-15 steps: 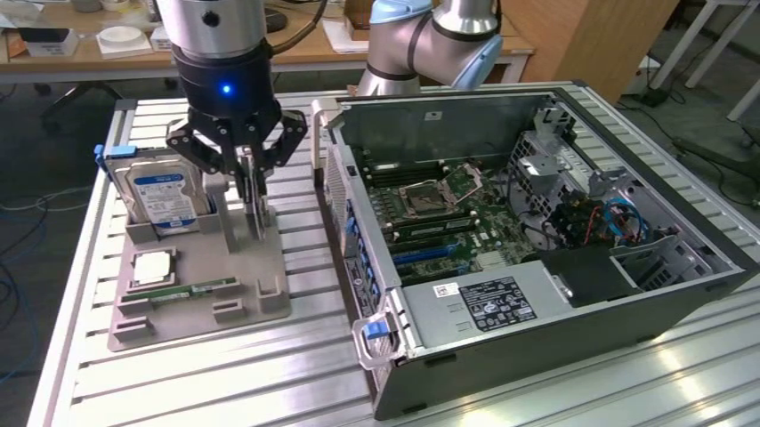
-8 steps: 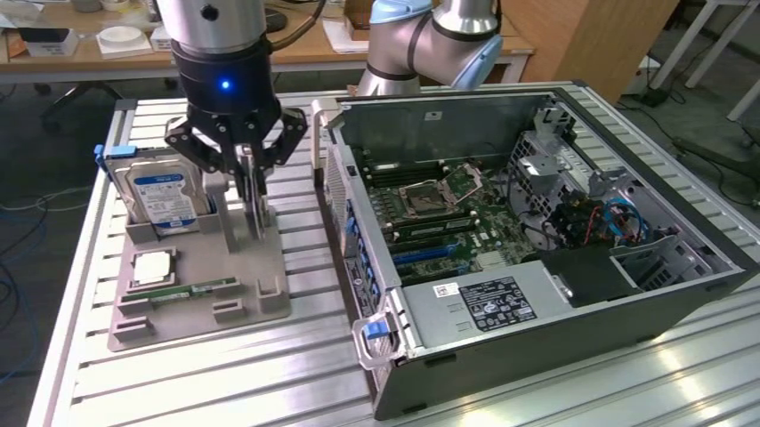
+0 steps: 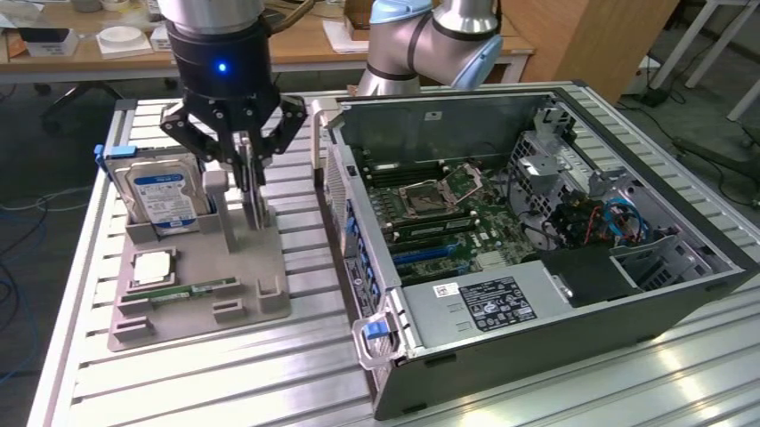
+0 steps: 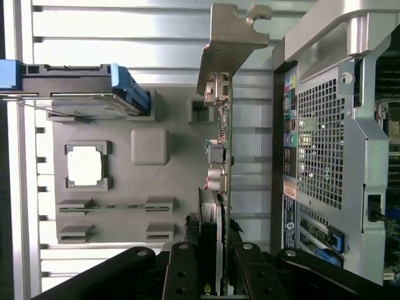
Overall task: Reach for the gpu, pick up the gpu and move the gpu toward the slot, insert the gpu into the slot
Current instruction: 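Pick up the gpu and move the gpu toward the slot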
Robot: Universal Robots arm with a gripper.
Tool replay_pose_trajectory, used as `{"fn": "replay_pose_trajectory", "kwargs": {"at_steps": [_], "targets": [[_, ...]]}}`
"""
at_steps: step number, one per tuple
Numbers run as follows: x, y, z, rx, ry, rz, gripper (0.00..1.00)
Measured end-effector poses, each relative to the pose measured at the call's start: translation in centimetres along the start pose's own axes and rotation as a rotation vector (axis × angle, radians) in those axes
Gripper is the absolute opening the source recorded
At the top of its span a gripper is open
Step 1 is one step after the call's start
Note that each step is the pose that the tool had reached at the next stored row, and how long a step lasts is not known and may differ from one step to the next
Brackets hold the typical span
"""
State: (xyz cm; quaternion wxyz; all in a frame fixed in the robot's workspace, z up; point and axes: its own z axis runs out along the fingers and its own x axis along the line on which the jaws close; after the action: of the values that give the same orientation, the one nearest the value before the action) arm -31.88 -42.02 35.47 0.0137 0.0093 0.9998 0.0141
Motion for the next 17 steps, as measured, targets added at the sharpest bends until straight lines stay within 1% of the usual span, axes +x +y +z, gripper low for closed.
{"fn": "replay_pose_trajectory", "kwargs": {"at_steps": [7,14,17], "targets": [[-0.1,0.05,-2.16,0.0001,0.0,0.0,0.27],[-0.1,0.08,-3.54,0.0001,0.0,0.0,0.27],[-0.1,0.08,-3.97,0.0,0.0,0.0,0.27]]}}
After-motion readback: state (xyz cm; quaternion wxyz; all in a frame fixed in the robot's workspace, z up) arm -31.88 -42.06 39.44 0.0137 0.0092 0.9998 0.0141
